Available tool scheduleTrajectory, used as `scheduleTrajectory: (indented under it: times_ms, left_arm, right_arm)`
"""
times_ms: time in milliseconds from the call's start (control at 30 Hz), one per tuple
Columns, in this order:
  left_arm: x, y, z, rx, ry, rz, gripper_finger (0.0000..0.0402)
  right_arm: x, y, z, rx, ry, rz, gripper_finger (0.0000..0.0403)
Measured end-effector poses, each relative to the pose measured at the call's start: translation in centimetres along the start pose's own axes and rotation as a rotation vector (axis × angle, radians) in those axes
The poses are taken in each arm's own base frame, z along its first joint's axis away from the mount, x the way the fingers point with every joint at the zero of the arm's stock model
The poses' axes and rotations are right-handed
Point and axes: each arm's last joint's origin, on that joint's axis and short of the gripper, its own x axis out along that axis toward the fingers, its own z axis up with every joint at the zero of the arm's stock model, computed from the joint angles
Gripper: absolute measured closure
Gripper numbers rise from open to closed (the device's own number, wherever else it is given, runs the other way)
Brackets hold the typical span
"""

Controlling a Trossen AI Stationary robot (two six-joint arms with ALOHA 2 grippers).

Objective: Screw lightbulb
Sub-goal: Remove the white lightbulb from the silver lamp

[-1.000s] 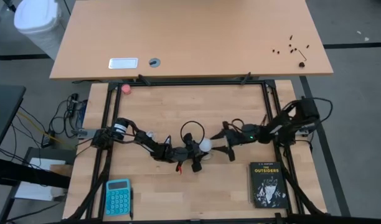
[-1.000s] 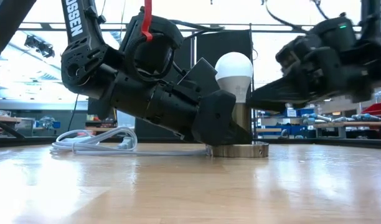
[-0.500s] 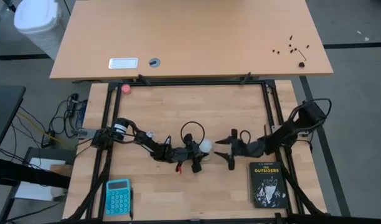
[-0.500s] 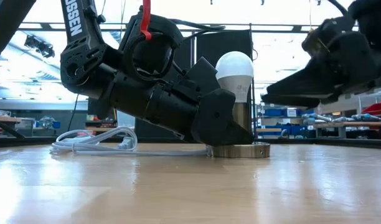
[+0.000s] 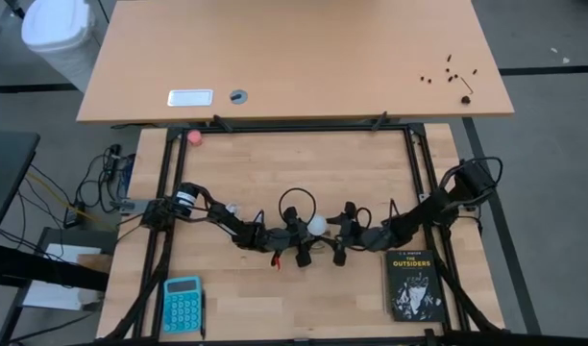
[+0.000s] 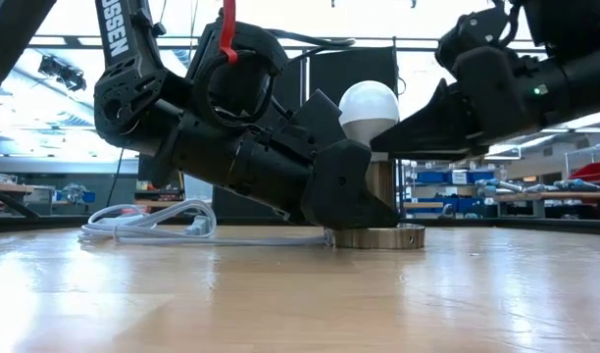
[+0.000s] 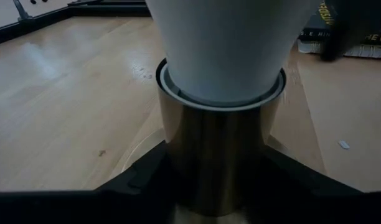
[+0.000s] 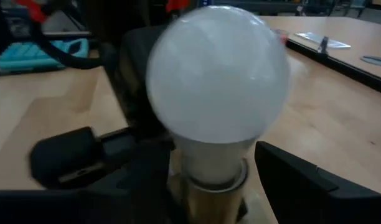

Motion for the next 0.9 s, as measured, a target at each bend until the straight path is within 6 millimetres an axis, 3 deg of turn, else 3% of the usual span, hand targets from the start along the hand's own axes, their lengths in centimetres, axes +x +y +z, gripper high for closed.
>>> scheduleTrajectory:
  times_ms: [233, 500, 733, 900]
  left_arm:
    - [0.0, 0.1, 0.0, -0.006, 0.003, 0.007, 0.0205]
    - [0.0, 0.0, 0.0, 0.003, 0.005, 0.001, 0.0205]
    - [0.0, 0.0, 0.0, 0.002, 0.003, -0.004, 0.0205]
    - [0.0, 0.0, 0.0, 0.003, 0.005, -0.002, 0.0205]
  right_arm:
    - [0.0, -0.7, -0.4, -0.039, 0.045, -0.093, 0.0156]
    - [-3.4, -1.4, -1.5, 0.043, -0.030, -0.412, 0.0172]
    - [-2.1, -1.0, -1.6, 0.036, 0.122, -0.053, 0.0173]
    - [-1.4, -1.1, -0.7, 0.072, 0.093, 0.049, 0.0172]
